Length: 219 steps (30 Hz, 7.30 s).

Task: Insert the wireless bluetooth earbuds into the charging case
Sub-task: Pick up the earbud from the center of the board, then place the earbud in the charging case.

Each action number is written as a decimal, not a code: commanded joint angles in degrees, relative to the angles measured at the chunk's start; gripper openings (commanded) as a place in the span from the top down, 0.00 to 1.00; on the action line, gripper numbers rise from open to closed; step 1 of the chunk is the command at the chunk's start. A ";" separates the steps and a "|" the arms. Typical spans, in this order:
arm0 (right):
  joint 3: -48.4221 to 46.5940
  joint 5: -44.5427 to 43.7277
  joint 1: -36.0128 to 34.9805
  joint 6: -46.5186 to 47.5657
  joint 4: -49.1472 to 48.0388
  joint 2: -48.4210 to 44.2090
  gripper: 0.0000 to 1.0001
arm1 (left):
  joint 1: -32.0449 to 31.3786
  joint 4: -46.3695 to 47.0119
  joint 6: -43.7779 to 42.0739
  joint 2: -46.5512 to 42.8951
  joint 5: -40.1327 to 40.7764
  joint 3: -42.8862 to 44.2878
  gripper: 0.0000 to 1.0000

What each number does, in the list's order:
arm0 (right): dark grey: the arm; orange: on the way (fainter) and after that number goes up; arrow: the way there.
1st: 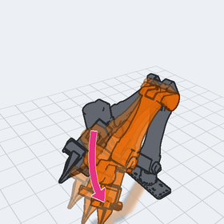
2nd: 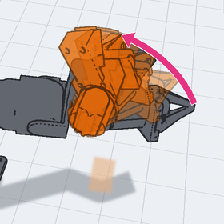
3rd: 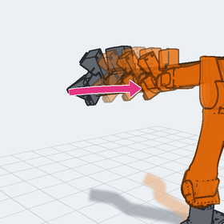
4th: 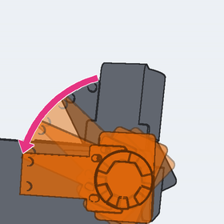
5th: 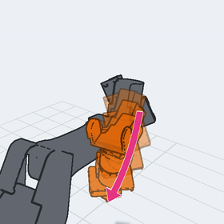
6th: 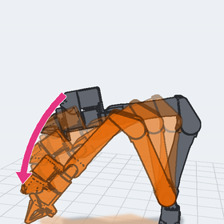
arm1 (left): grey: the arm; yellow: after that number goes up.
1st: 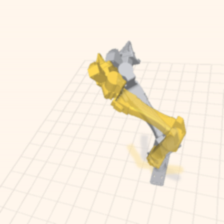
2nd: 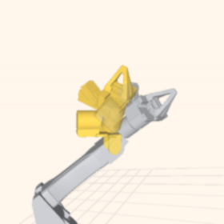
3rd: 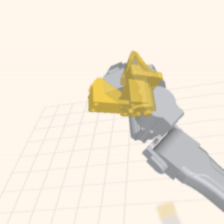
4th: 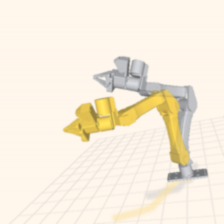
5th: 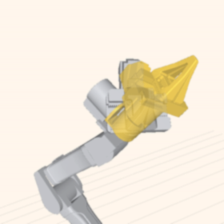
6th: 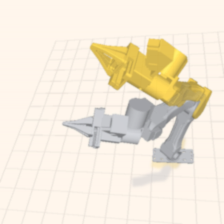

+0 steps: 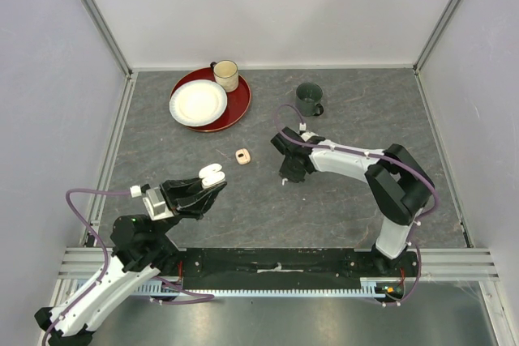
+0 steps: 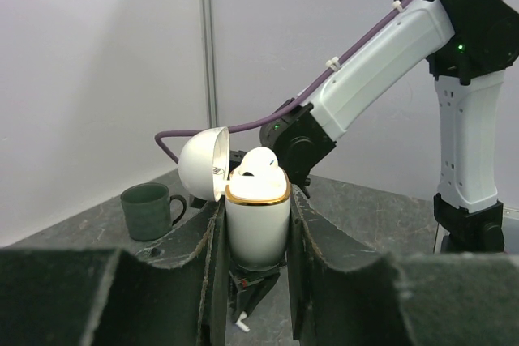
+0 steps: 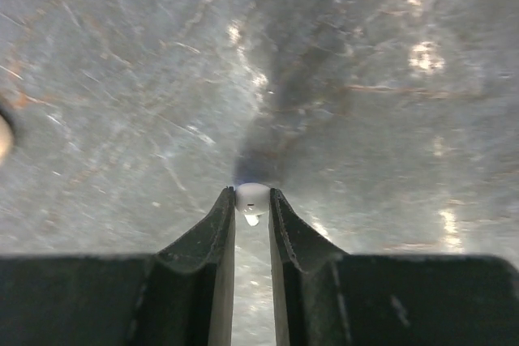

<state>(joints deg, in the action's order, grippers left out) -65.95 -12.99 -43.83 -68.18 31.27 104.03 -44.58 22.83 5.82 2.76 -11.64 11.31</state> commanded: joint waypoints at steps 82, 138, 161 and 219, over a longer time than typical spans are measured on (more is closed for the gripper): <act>8.47 -0.89 0.42 16.15 -2.88 -4.71 0.69 | 0.28 5.65 1.38 4.53 -0.23 0.55 0.98; 24.20 -6.87 -28.75 49.28 -78.79 -46.82 1.00 | 0.28 32.01 7.89 29.40 -3.12 0.73 0.98; 22.36 -11.00 -32.98 48.85 -82.95 -36.09 1.00 | 0.28 33.15 6.83 29.84 -5.41 0.82 0.98; 20.07 -18.82 -36.06 52.63 -68.27 -33.45 1.00 | 0.28 33.77 5.25 27.03 -1.72 -0.06 0.98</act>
<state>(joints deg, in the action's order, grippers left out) -44.84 -29.67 -79.18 -18.09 -42.33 70.28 -44.45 49.80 12.82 30.33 -15.94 10.04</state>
